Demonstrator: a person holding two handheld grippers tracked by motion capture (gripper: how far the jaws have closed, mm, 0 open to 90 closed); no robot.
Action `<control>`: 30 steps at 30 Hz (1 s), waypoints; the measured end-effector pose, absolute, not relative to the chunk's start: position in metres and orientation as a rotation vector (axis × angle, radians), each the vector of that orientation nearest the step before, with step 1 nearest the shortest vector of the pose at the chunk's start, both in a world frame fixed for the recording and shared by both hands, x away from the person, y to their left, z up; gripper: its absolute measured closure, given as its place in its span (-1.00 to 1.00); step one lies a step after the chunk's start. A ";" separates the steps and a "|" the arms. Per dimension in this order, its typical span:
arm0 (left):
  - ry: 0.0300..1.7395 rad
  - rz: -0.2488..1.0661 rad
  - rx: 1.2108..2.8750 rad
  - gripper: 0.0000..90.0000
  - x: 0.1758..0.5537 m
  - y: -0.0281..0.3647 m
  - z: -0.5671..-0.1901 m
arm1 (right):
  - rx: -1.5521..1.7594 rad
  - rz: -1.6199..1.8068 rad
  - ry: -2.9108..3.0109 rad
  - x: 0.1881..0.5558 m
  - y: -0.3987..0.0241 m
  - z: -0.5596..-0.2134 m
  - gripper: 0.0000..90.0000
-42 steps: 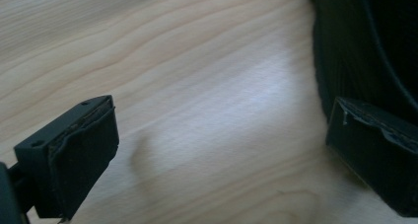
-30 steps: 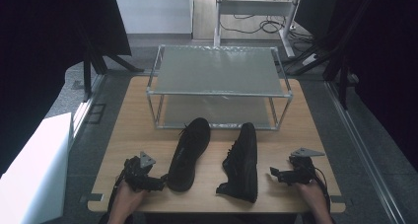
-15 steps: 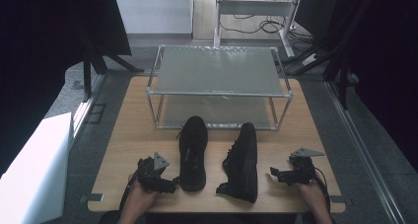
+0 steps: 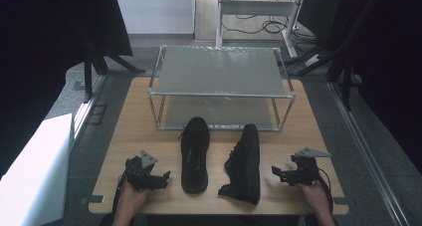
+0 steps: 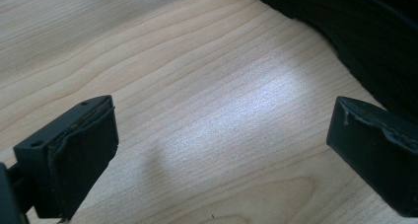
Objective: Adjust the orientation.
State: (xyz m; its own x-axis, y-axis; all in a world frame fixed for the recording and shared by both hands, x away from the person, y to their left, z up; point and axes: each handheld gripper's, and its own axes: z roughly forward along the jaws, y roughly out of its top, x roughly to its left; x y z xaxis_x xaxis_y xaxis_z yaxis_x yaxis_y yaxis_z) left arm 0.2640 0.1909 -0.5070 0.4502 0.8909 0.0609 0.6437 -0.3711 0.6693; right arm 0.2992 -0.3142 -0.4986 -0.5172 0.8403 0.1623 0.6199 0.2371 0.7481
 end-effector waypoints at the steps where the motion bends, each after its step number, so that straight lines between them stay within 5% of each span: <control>1: 1.278 0.567 2.136 -1.00 0.264 0.191 -0.507 | 1.364 1.154 2.239 0.299 -0.314 -0.499 -0.98; 19: 1.280 0.554 2.140 -1.00 0.264 0.190 -0.509 | 1.249 1.241 2.253 0.308 -0.271 -0.445 -1.00; 30: 1.290 0.536 2.167 -1.00 0.266 0.189 -0.512 | 1.240 1.162 2.283 0.318 -0.252 -0.449 -1.00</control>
State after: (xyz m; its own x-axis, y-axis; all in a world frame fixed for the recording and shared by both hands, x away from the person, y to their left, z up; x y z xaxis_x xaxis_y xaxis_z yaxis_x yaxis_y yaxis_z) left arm 0.2655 0.1889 -0.5120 0.4582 0.8871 0.0551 0.6648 -0.3832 0.6412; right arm 0.3183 -0.2516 -0.4488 -0.5851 0.8028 0.1143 0.5649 0.3025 0.7677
